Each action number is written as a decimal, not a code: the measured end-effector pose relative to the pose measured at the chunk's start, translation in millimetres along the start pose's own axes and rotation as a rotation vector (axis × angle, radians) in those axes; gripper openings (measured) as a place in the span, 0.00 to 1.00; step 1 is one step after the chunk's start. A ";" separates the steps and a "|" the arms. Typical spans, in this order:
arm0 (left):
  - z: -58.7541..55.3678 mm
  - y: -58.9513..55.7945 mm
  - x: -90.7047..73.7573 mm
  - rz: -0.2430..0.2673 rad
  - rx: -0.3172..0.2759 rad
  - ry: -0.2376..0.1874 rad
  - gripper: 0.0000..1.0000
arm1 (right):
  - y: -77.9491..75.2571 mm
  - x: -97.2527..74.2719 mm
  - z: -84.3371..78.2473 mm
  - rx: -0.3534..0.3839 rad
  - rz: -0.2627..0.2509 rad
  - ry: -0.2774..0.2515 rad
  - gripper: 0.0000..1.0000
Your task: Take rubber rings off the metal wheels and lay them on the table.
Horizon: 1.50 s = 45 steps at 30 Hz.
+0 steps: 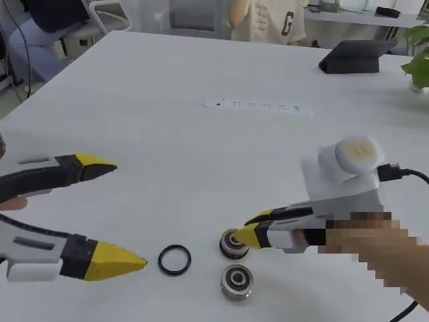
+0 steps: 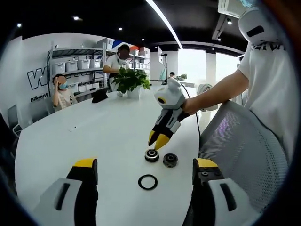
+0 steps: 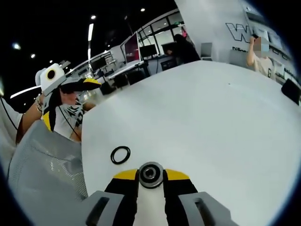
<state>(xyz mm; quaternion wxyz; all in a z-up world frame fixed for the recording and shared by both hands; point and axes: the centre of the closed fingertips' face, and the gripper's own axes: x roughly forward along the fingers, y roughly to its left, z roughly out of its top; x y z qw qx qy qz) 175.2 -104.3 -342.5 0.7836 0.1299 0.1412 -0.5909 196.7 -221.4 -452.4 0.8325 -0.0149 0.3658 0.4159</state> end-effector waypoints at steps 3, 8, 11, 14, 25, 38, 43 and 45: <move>5.9 0.2 10.2 -0.021 0.025 0.010 0.77 | -2.5 -1.2 -5.6 0.006 0.004 0.000 0.20; 16.1 1.8 32.3 -0.046 0.075 0.006 0.66 | -3.4 0.3 -16.6 0.018 0.004 0.011 0.21; 20.4 2.4 42.6 -0.062 0.073 -0.009 0.62 | -3.3 0.4 -19.5 0.011 0.006 0.016 0.21; 21.8 2.1 53.5 -0.073 0.084 -0.014 0.58 | -3.8 0.6 -21.2 0.000 0.002 0.018 0.22; 14.9 -2.6 105.6 -0.128 0.071 -0.021 0.43 | -1.0 5.6 -23.7 -0.053 0.003 0.018 0.24; -42.9 -12.6 146.0 -0.145 0.170 0.142 0.36 | -0.9 11.9 -24.6 -0.085 0.000 0.025 0.23; -53.1 -13.1 150.9 -0.142 0.171 0.158 0.23 | 0.5 14.4 -24.4 -0.118 0.000 0.032 0.22; -55.6 -12.8 152.3 -0.142 0.159 0.165 0.23 | 0.3 14.5 -24.6 -0.121 0.000 0.032 0.22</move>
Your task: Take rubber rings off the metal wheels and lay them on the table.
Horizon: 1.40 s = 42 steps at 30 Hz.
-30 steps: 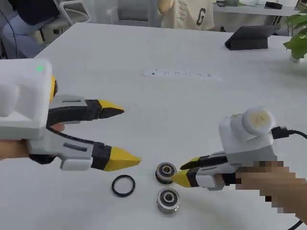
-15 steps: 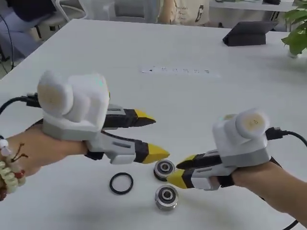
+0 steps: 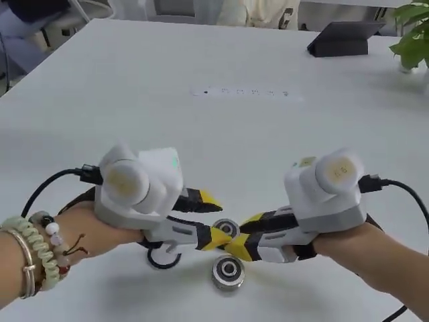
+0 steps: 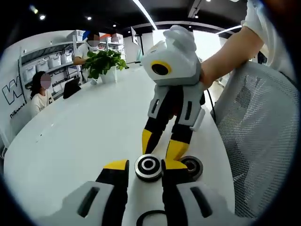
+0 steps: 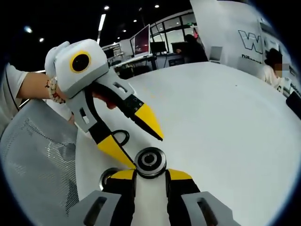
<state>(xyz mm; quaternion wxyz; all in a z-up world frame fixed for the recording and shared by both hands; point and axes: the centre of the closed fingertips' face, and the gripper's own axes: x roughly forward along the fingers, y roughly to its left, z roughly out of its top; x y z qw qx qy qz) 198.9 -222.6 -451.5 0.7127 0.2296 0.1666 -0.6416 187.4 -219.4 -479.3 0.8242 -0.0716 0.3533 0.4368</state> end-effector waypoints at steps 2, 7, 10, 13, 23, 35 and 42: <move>-2.5 -0.3 1.5 -0.004 0.002 0.013 0.22 | -0.1 0.0 0.0 -0.001 0.002 -0.003 0.22; -2.9 -2.8 3.5 -0.012 -0.023 0.005 0.14 | 0.0 -0.4 -0.3 -0.014 0.005 0.000 0.22; -3.5 -4.6 3.9 -0.022 -0.038 0.001 0.11 | -0.2 -0.9 -1.3 -0.031 0.004 0.005 0.20; -3.8 -4.9 4.1 -0.022 -0.059 0.000 0.09 | -0.5 -1.6 -2.3 -0.044 0.002 0.011 0.19; -4.2 -2.1 5.0 -0.004 -0.080 -0.020 0.08 | -4.7 -4.7 -6.2 -0.173 -0.019 0.040 0.01; -3.6 -3.8 5.9 0.003 -0.080 -0.030 0.08 | -8.6 -6.0 -5.5 0.015 -0.011 0.033 0.00; -4.4 -3.1 4.8 0.007 -0.084 -0.034 0.08 | -12.4 -13.0 1.3 0.226 0.015 -0.038 0.00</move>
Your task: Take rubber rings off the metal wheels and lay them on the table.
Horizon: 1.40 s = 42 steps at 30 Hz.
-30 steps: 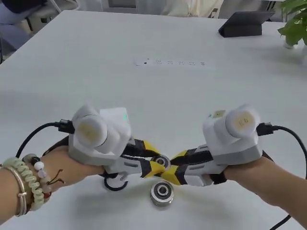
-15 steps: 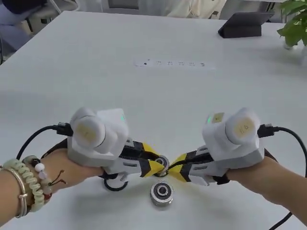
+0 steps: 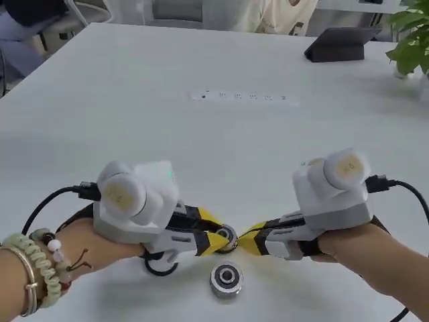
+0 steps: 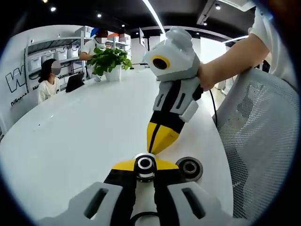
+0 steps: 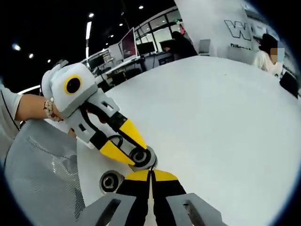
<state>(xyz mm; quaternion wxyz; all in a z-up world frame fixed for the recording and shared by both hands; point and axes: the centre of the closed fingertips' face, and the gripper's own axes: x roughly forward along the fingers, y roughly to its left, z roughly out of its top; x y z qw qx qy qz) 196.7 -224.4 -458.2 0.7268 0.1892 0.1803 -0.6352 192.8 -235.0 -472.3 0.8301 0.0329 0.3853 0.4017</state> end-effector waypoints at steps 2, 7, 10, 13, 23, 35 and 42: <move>0.2 -0.2 -0.1 0.000 -0.002 -0.002 0.08 | -1.1 -1.7 1.3 0.034 0.008 -0.016 0.00; 0.3 -1.2 -0.4 0.001 -0.009 -0.002 0.08 | -2.2 -1.7 0.2 0.074 0.017 -0.024 0.00; -0.4 -1.8 -1.0 0.000 -0.007 0.002 0.08 | -1.7 -3.1 1.0 0.107 0.025 -0.035 0.00; -1.0 -2.3 -1.7 -0.003 -0.008 0.005 0.08 | -0.5 -3.6 1.3 0.116 0.026 -0.039 0.00; -1.5 -2.8 -2.5 0.002 0.008 0.017 0.07 | 3.1 -4.8 2.9 0.146 0.045 -0.057 0.00; -0.9 -3.4 -1.3 0.004 0.034 0.021 0.07 | 9.1 -3.8 5.1 0.151 0.056 -0.055 0.00; -0.8 -3.1 -1.7 0.002 0.046 0.022 0.07 | 12.3 -3.8 7.8 0.187 0.078 -0.070 0.00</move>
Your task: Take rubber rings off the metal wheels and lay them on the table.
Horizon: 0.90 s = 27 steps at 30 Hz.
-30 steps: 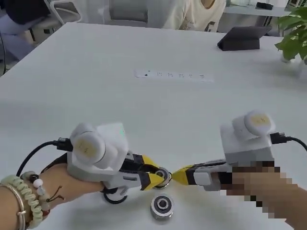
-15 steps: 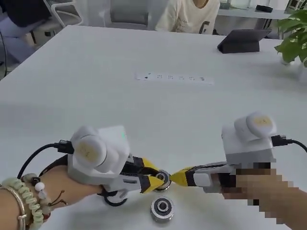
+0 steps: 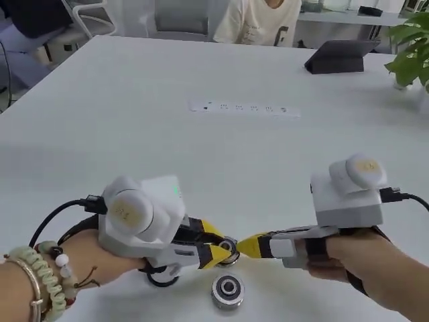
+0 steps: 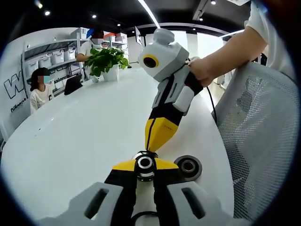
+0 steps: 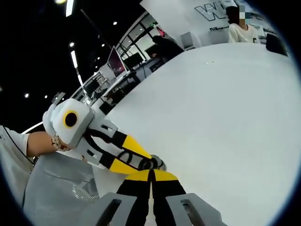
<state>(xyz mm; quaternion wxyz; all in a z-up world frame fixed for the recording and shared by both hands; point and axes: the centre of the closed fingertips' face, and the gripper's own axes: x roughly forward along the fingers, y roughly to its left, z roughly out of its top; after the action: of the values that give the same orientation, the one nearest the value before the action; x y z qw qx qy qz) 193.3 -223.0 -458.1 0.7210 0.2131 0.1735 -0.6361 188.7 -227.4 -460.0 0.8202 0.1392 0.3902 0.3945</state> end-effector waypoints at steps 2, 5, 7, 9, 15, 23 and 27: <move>0.0 0.1 0.0 0.000 0.001 0.000 0.07 | 0.5 0.2 0.3 0.001 0.004 -0.001 0.00; 0.3 0.2 0.0 -0.001 0.004 0.000 0.07 | 2.0 0.1 1.3 0.005 0.013 -0.006 0.00; 0.3 0.4 0.1 -0.002 0.005 0.000 0.07 | 3.1 0.1 2.3 0.010 0.021 -0.009 0.00; 0.6 0.6 -0.1 -0.002 0.004 -0.001 0.07 | 4.7 0.5 3.4 0.007 0.026 -0.010 0.00; 0.6 1.3 0.1 0.000 -0.010 -0.002 0.07 | 14.7 4.7 8.0 -0.026 0.052 -0.012 0.00; 0.6 1.4 0.1 0.008 -0.033 -0.021 0.07 | 9.8 4.2 5.4 0.025 0.048 -0.018 0.00; 1.1 1.5 0.3 0.008 -0.041 -0.026 0.07 | 8.2 5.1 4.9 0.017 0.035 -0.011 0.00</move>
<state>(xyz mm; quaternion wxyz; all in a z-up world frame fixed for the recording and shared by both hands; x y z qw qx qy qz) 194.9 -223.7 -457.2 0.7298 0.1908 0.1765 -0.6323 189.9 -217.9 -455.0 0.8143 0.1551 0.3862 0.4046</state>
